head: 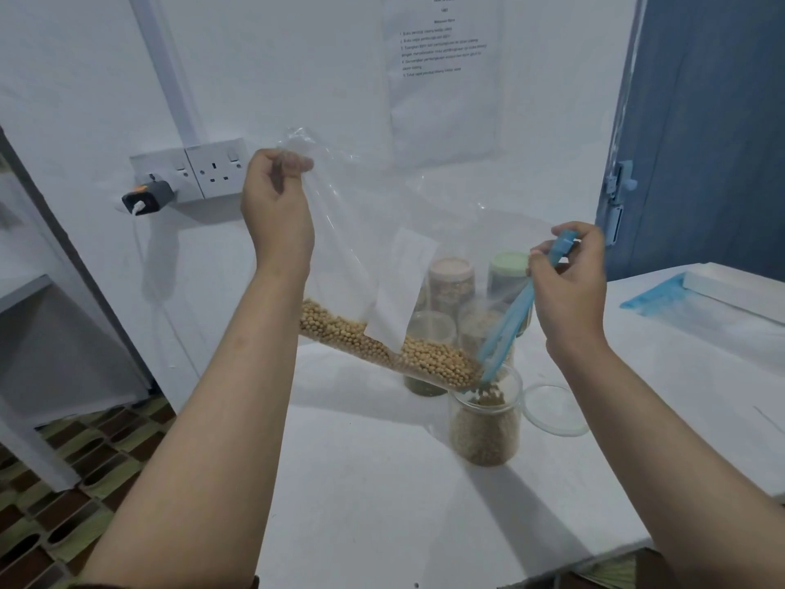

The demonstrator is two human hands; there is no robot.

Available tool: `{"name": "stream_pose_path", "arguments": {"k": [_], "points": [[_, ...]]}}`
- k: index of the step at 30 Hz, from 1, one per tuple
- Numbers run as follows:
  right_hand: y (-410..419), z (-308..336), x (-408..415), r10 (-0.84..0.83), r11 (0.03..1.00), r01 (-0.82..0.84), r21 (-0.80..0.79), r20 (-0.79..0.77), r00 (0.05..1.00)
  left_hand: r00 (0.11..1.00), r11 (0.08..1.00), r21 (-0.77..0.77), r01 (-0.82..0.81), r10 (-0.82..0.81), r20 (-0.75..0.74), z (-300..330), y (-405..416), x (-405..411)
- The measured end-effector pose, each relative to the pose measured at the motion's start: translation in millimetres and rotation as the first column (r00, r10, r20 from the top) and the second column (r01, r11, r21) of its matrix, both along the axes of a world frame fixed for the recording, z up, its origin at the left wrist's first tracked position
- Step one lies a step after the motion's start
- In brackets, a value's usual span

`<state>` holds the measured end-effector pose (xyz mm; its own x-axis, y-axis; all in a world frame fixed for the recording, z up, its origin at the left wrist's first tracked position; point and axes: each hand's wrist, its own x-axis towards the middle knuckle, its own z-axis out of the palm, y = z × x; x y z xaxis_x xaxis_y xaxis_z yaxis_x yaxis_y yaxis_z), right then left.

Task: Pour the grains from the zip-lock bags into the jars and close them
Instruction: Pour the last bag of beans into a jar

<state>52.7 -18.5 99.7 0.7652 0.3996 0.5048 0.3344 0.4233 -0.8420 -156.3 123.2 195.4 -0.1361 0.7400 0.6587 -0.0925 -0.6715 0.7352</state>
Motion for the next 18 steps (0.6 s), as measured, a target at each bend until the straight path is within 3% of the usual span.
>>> {"name": "stream_pose_path", "arguments": {"k": [18], "points": [[-13, -6, 13, -0.076, 0.990, 0.080, -0.113, 0.036, 0.996, 1.000, 0.999, 0.047, 0.028, -0.028, 0.002, 4, -7, 7]]}}
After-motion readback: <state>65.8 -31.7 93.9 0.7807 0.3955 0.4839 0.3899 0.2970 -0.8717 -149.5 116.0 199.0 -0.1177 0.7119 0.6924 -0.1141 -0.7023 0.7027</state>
